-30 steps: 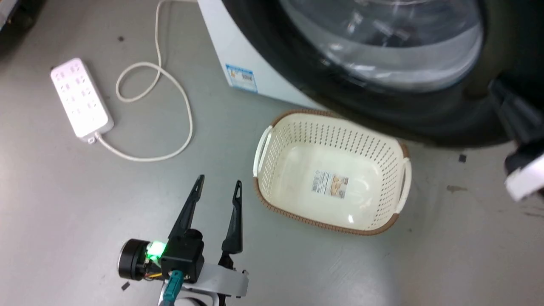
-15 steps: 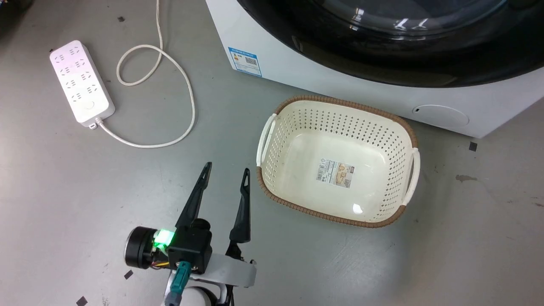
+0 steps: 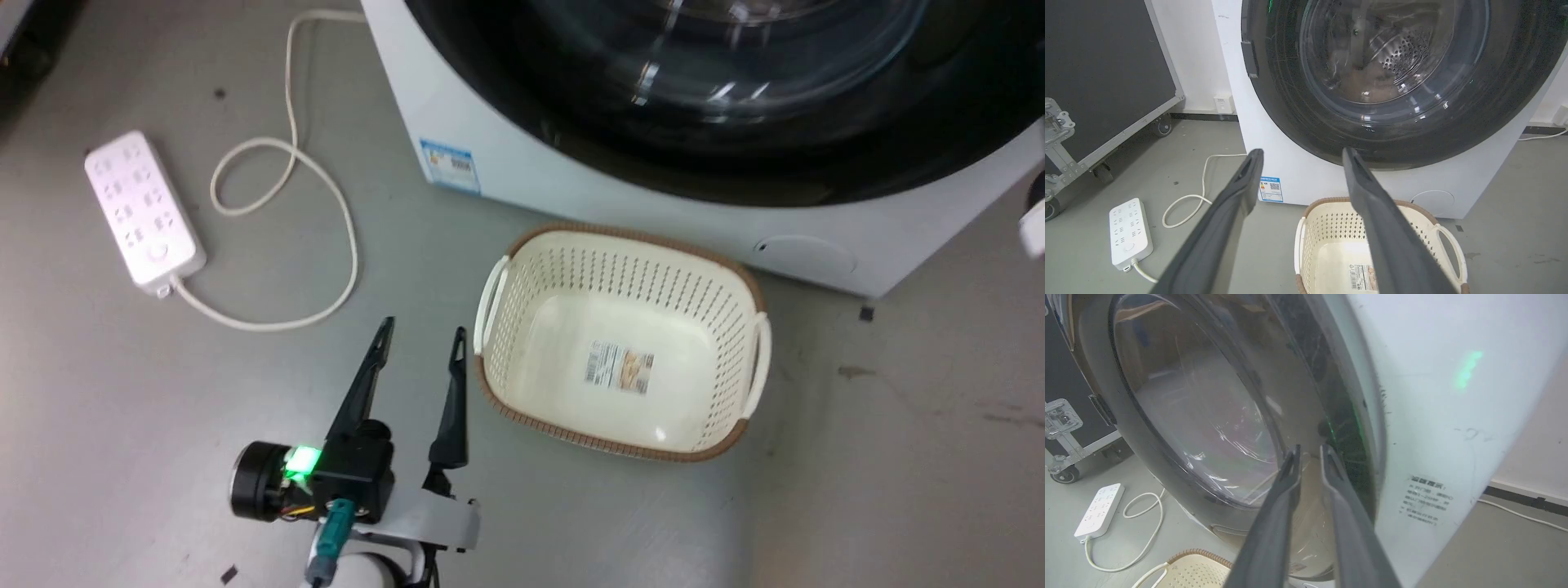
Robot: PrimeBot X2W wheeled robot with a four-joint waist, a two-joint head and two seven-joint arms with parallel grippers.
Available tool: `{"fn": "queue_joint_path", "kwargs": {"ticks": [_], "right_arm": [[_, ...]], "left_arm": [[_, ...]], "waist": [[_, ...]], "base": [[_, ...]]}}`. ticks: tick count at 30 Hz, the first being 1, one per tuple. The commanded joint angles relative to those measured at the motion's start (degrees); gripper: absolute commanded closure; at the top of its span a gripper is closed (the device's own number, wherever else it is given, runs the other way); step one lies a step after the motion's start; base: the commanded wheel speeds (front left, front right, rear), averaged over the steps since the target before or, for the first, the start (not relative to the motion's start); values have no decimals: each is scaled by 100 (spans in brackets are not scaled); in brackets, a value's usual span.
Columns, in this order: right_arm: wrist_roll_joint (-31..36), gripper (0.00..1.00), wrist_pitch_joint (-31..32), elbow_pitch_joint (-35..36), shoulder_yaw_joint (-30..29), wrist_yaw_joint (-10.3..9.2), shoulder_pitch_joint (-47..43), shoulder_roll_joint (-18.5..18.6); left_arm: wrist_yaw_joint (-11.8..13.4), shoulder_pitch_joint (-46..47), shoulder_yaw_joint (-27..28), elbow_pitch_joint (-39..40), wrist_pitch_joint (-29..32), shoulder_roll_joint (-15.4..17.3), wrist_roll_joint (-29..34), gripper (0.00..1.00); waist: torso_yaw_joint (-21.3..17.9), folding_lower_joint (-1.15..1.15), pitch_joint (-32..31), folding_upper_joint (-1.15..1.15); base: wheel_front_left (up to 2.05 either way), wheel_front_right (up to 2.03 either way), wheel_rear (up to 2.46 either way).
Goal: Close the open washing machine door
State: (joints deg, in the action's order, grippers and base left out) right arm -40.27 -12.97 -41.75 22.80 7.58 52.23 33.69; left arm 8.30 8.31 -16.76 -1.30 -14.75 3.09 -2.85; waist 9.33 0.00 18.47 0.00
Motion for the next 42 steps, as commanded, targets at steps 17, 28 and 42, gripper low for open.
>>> {"fn": "queue_joint_path", "kwargs": {"ticks": [17, 28, 42], "right_arm": [[1680, 0, -202, 2258, -1742, -9, -3403, -1452], [3184, 0, -202, 3477, -2315, -9, -5250, -2743], [3389, 0, -203, 3468, -2300, -9, -5410, -2943]], "left_arm": [[-447, -973, 625, -203, -25, 209, -325, 0], [-628, -1224, 801, -342, -25, 156, -269, 0], [-721, -1185, 857, -291, -25, 94, -120, 0]], "waist": [[-1024, 0, -1873, 0], [-1223, 0, -1943, 0], [-1216, 0, -1948, 0]], "base": [[0, 0, 0], [0, 0, 0], [0, 0, 0]]}}
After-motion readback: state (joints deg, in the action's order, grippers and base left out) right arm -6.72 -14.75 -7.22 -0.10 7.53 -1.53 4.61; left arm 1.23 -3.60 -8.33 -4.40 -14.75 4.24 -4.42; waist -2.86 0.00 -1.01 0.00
